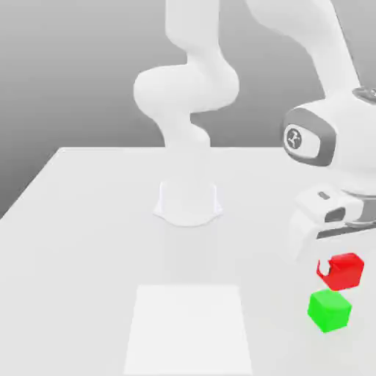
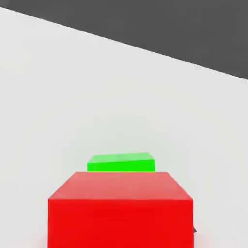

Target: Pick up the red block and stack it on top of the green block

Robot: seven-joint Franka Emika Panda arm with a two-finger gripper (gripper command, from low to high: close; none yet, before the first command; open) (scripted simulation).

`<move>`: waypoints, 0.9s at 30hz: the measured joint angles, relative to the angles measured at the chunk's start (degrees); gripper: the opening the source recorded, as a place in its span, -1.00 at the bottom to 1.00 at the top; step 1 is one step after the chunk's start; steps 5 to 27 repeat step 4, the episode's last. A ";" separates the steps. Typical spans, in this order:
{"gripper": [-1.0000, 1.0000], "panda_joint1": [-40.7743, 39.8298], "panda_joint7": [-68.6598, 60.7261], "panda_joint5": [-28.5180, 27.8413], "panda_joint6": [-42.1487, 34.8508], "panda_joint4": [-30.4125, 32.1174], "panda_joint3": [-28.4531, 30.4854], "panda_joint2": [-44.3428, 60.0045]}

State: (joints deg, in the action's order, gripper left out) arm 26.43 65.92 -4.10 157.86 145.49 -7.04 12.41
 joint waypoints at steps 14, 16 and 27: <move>1.00 0.24 0.30 -0.40 1.17 -0.04 0.28 1.24; 1.00 0.24 0.30 -0.40 1.17 -0.04 0.28 1.24; 1.00 0.24 0.30 -0.40 1.17 -0.04 0.28 1.24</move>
